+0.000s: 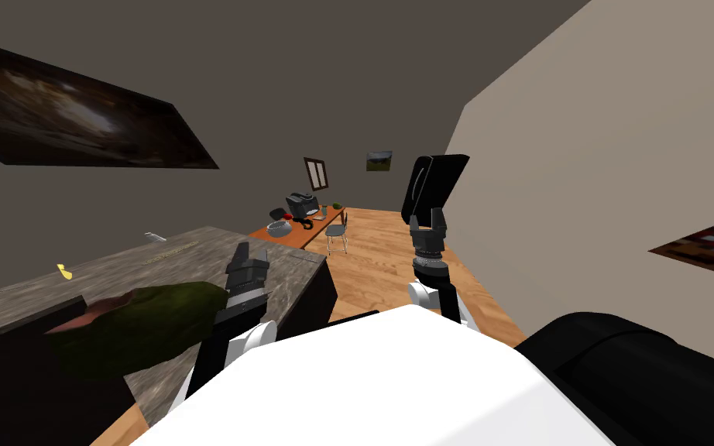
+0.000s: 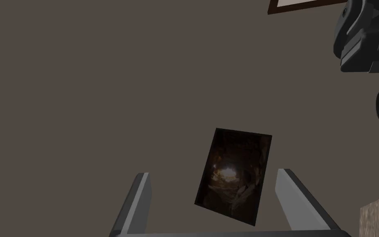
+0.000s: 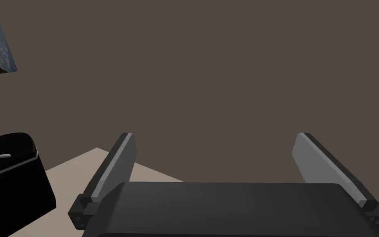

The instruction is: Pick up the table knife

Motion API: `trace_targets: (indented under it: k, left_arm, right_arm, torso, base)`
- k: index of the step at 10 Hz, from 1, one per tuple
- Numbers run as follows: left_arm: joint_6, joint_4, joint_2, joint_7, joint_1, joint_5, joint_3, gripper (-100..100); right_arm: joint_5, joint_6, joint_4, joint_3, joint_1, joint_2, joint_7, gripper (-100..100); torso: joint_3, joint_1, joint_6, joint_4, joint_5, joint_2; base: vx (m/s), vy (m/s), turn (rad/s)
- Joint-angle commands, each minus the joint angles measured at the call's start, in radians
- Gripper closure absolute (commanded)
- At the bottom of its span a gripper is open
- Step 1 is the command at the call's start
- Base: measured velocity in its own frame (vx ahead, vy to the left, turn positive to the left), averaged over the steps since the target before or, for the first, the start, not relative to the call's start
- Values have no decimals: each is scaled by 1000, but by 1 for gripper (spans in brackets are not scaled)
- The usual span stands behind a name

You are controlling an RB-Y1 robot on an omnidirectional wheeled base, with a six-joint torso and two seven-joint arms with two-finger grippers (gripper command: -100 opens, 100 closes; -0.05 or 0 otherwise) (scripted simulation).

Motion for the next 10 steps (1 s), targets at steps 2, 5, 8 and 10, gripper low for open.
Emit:
trace_targets:
  k: [2,5,8,10]
  left_arm:
    - [32,13,52,-15,-16,5,8,-100]
    - [108,44,112,-50,-52,17,27,-100]
    - [178,73,148,-82,-84,27,43,-100]
    - [218,91,165,-99,-102,33,52,-100]
  right_arm:
    - [0,0,0,0,0,0,0,0]
    - [0,0,0,0,0,0,0,0]
    - [0,0,0,0,0,0,0,0]
    - [0,0,0,0,0,0,0,0]
  torso:
    - [0,-1,0,0,0,0]
    - [1,-7,0,0,-2,2]
    - [1,-7,0,1,-2,2]
    - [1,-10,0,0,-2,1]
  base:
    - [-10,-45,15]
    - [-31,-109,24]
    - [-36,-113,23]
    - [-16,-138,22]
